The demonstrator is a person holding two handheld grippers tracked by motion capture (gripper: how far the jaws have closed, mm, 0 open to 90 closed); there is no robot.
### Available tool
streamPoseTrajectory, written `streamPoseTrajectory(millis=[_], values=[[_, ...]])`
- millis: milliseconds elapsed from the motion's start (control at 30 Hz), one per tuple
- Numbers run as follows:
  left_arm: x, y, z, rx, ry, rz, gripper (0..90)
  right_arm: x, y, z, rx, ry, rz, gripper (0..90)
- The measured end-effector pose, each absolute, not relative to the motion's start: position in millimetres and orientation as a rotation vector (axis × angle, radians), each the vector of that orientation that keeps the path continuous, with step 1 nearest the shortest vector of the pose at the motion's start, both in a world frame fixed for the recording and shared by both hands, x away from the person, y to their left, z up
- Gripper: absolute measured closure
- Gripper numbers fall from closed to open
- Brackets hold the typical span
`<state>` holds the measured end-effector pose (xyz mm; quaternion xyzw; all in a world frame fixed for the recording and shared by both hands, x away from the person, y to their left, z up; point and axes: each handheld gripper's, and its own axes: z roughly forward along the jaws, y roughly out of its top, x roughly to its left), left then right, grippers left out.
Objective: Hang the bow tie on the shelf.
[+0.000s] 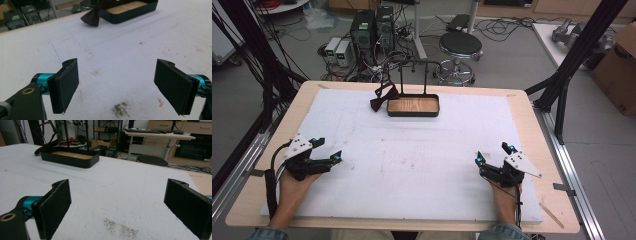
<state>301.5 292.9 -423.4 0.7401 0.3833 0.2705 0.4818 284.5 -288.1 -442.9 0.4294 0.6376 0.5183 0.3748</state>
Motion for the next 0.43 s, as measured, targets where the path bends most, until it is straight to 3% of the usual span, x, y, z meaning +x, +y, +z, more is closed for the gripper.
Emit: streamPoseTrajectory(millis=[433], values=[[308,291,-442,1.877,0.978,0.602,18.8,284,-288,-443,1.097,1.634,1.331,6.5]])
